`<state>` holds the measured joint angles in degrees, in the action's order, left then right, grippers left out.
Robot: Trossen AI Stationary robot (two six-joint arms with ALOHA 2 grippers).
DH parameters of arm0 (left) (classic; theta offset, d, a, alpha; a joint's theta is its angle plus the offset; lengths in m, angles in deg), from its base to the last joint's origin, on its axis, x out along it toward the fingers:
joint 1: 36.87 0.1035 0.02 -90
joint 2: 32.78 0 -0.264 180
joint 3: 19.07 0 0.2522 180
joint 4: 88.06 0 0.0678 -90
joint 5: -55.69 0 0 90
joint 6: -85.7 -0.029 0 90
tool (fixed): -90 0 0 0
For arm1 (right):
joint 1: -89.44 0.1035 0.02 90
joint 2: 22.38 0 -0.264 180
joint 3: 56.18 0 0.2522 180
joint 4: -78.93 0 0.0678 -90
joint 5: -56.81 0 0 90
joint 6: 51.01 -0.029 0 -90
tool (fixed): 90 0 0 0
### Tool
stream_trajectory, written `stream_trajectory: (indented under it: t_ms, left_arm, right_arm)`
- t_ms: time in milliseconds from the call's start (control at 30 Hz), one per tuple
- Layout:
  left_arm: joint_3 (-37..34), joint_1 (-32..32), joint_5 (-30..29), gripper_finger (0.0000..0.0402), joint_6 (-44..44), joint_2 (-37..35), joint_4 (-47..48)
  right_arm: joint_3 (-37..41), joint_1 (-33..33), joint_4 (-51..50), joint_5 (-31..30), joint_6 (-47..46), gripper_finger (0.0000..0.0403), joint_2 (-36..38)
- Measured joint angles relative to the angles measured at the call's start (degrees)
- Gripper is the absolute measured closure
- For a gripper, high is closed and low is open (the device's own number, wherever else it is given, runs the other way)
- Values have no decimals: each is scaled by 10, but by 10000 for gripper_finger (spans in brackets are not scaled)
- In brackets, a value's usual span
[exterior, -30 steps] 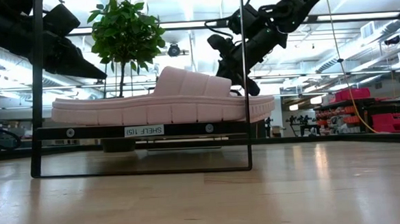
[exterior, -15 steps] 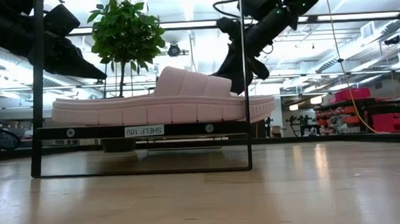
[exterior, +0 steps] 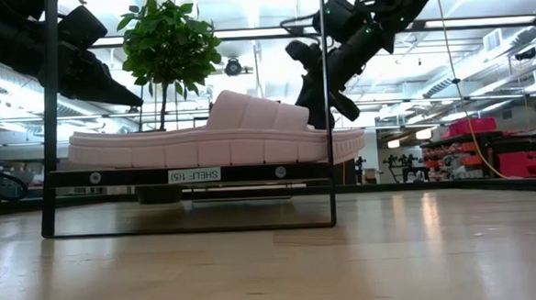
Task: Pick and place slides into the shelf
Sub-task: Put the black slipper on the shelf
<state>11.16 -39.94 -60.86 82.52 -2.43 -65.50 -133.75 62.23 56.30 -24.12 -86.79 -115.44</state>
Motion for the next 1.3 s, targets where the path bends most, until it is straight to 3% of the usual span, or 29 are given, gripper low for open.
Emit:
stream_trajectory:
  t_ms: [1300]
  left_arm:
    - [0, 0, 0, 382, 0, 0, -4]
  right_arm:
    - [15, -33, -42, 116, -11, 396, -9]
